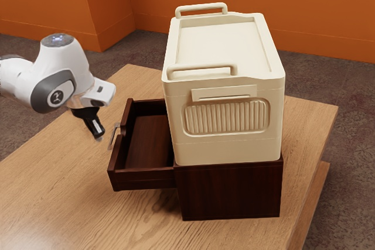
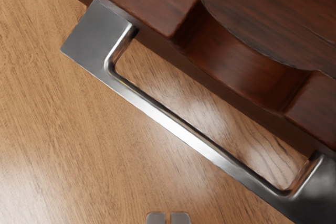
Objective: Push the drawer handle with one arm to close the drawer
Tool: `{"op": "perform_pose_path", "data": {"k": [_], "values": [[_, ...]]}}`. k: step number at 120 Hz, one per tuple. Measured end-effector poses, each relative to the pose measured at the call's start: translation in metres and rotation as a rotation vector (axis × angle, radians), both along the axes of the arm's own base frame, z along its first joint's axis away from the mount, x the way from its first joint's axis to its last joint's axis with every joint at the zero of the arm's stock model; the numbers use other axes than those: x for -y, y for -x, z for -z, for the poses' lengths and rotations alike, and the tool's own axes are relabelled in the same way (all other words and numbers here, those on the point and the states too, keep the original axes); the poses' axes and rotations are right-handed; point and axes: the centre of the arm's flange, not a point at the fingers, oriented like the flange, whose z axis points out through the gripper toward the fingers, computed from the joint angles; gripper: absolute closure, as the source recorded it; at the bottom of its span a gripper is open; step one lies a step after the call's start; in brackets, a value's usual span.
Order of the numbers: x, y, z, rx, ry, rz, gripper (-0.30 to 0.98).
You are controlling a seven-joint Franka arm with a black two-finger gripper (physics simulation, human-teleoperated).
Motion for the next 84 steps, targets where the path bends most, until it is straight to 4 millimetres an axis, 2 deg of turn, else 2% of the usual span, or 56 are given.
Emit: {"op": "perform_pose_path", "data": {"k": [29, 48, 70, 84], "values": [[0.014, -0.003, 0.003, 0.097, -0.003, 0.096, 0.79], [0.001, 0.005, 0.009, 0.109, -0.001, 0.101, 0.79], [0.003, 0.002, 0.022, 0.102, -0.012, 0.139, 0.79], [0.015, -0.001, 0.023, 0.117, -0.017, 0.181, 0.79]]}}
